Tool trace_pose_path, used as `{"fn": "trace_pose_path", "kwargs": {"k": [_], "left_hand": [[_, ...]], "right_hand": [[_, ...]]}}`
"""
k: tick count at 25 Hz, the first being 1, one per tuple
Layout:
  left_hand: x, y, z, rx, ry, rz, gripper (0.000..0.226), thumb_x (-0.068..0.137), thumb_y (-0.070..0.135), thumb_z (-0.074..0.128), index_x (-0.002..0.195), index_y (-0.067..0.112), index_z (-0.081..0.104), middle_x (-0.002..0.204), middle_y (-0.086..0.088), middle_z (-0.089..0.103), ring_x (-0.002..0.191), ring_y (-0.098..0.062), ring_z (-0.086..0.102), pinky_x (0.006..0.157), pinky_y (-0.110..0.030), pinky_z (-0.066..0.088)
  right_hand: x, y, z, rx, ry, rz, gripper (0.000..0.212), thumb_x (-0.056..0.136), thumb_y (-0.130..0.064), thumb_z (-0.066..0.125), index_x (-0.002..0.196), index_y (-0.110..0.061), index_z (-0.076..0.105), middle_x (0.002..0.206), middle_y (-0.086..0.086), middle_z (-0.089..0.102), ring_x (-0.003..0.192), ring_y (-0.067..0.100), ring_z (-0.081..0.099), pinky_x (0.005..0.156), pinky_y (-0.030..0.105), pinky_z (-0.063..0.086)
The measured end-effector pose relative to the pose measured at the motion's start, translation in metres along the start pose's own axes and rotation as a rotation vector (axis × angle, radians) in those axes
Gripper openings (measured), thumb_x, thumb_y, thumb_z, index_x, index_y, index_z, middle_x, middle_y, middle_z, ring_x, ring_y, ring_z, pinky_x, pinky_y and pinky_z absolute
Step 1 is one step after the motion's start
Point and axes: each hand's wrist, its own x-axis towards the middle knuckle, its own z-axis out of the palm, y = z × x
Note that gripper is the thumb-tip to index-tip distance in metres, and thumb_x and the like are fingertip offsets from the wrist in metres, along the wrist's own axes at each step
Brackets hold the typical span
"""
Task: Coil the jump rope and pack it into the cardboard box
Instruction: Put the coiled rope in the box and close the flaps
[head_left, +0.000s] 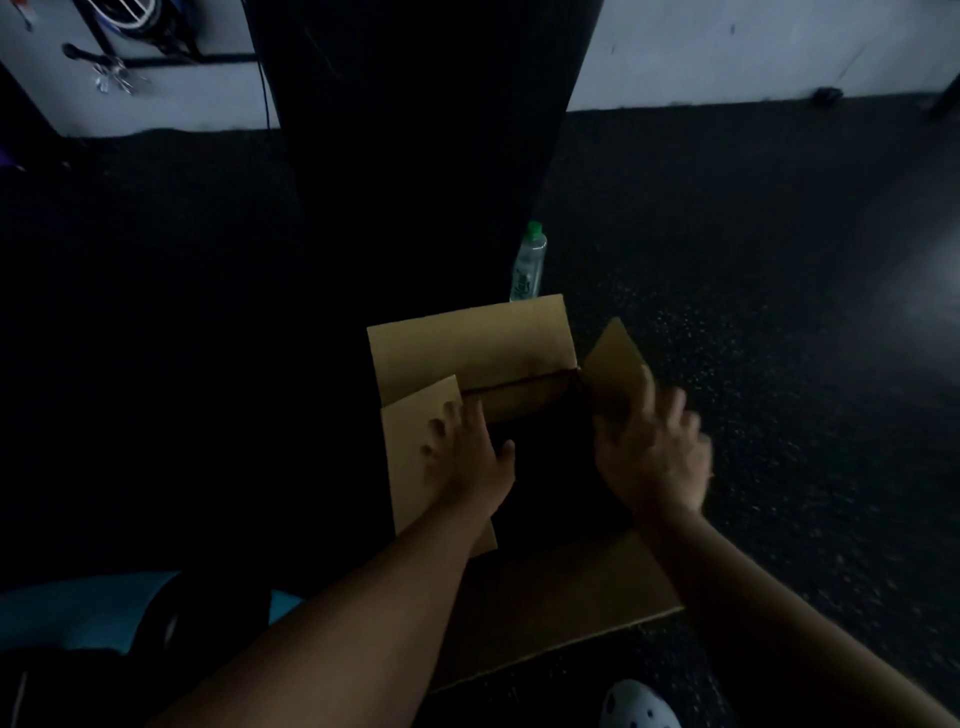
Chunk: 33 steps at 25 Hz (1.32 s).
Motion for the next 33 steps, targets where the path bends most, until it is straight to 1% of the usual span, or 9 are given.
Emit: {"fn": "trace_pose_path", "kwargs": {"k": [2, 4, 7, 11, 14, 17, 23, 28, 33], "left_hand": [[0.005, -0.011, 0.005, 0.037, -0.025, 0.088, 0.062, 0.101, 0.050, 0.047, 0.154, 0.021, 0.032, 0.162, -0.008, 0.027, 0.145, -0.035, 0.031, 0.112, -0.048, 0.035], [0.010, -0.019, 0.008, 0.042, -0.038, 0.129, 0.058, 0.103, 0.047, 0.044, 0.154, 0.020, 0.034, 0.162, -0.007, 0.028, 0.143, -0.035, 0.033, 0.110, -0.047, 0.034], [0.019, -0.027, 0.022, 0.080, -0.071, 0.169, 0.059, 0.105, 0.045, 0.040, 0.157, 0.020, 0.031, 0.167, -0.005, 0.021, 0.148, -0.033, 0.026, 0.115, -0.046, 0.028], [0.033, -0.041, 0.048, 0.144, -0.087, 0.249, 0.064, 0.106, 0.045, 0.033, 0.163, 0.019, 0.021, 0.174, -0.006, 0.007, 0.158, -0.031, 0.010, 0.126, -0.047, 0.007], [0.036, -0.049, 0.061, 0.217, -0.102, 0.293, 0.073, 0.102, 0.053, 0.014, 0.165, 0.017, 0.010, 0.175, -0.008, -0.002, 0.161, -0.030, -0.004, 0.126, -0.047, -0.008], [0.034, -0.052, 0.070, 0.200, -0.024, 0.341, 0.091, 0.087, 0.053, -0.005, 0.164, 0.013, 0.020, 0.174, -0.012, 0.006, 0.161, -0.031, -0.001, 0.126, -0.048, -0.009], [0.037, -0.054, 0.077, 0.380, -0.133, 0.336, 0.067, 0.106, 0.048, 0.018, 0.165, 0.018, 0.009, 0.174, -0.016, -0.005, 0.159, -0.036, -0.009, 0.126, -0.054, -0.012], [0.047, -0.051, 0.049, 0.260, -0.043, 0.296, 0.062, 0.109, 0.043, 0.028, 0.164, 0.016, 0.019, 0.172, -0.011, 0.015, 0.156, -0.035, 0.016, 0.126, -0.048, 0.010], [0.107, -0.011, 0.001, 0.296, 0.107, 0.318, 0.069, 0.107, 0.046, 0.035, 0.165, 0.015, 0.012, 0.174, -0.012, 0.008, 0.159, -0.037, 0.009, 0.127, -0.052, 0.009]], "right_hand": [[-0.016, -0.039, 0.009, -0.011, -0.034, -0.101, 0.085, 0.102, -0.058, 0.042, 0.166, -0.015, 0.005, 0.149, 0.014, 0.048, 0.122, 0.033, 0.059, 0.090, 0.043, 0.053], [-0.030, -0.069, 0.030, -0.005, -0.098, -0.182, 0.073, 0.104, -0.054, 0.038, 0.162, -0.014, 0.018, 0.146, 0.012, 0.051, 0.122, 0.032, 0.057, 0.090, 0.043, 0.049], [-0.030, -0.075, 0.059, -0.010, -0.292, -0.222, 0.061, 0.107, -0.052, 0.032, 0.160, -0.022, 0.027, 0.161, 0.013, 0.036, 0.144, 0.037, 0.039, 0.113, 0.051, 0.034], [-0.016, -0.055, 0.093, 0.055, -0.285, -0.364, 0.074, 0.107, -0.052, 0.032, 0.167, -0.022, 0.001, 0.176, 0.013, 0.000, 0.163, 0.035, -0.002, 0.130, 0.055, 0.001], [-0.011, -0.045, 0.113, 0.105, -0.262, -0.427, 0.080, 0.106, -0.053, 0.032, 0.167, -0.013, 0.001, 0.176, 0.015, -0.001, 0.163, 0.031, -0.005, 0.131, 0.049, 0.000], [-0.011, -0.042, 0.126, 0.103, -0.260, -0.417, 0.088, 0.098, -0.063, 0.013, 0.166, -0.007, 0.006, 0.176, 0.016, 0.002, 0.163, 0.030, -0.004, 0.131, 0.047, -0.002], [-0.007, -0.038, 0.134, 0.103, -0.326, -0.441, 0.102, 0.085, -0.068, 0.001, 0.166, -0.005, -0.001, 0.175, 0.017, -0.005, 0.162, 0.030, -0.012, 0.128, 0.043, -0.014], [-0.012, -0.033, 0.103, 0.119, -0.274, -0.579, 0.093, 0.092, -0.065, 0.011, 0.166, -0.008, 0.014, 0.174, 0.012, 0.021, 0.162, 0.026, 0.012, 0.131, 0.042, 0.001], [-0.026, -0.029, 0.062, 0.095, -0.186, -0.972, 0.077, 0.102, -0.058, 0.037, 0.162, -0.010, 0.033, 0.164, 0.010, 0.043, 0.156, 0.025, 0.034, 0.130, 0.043, 0.017]]}}
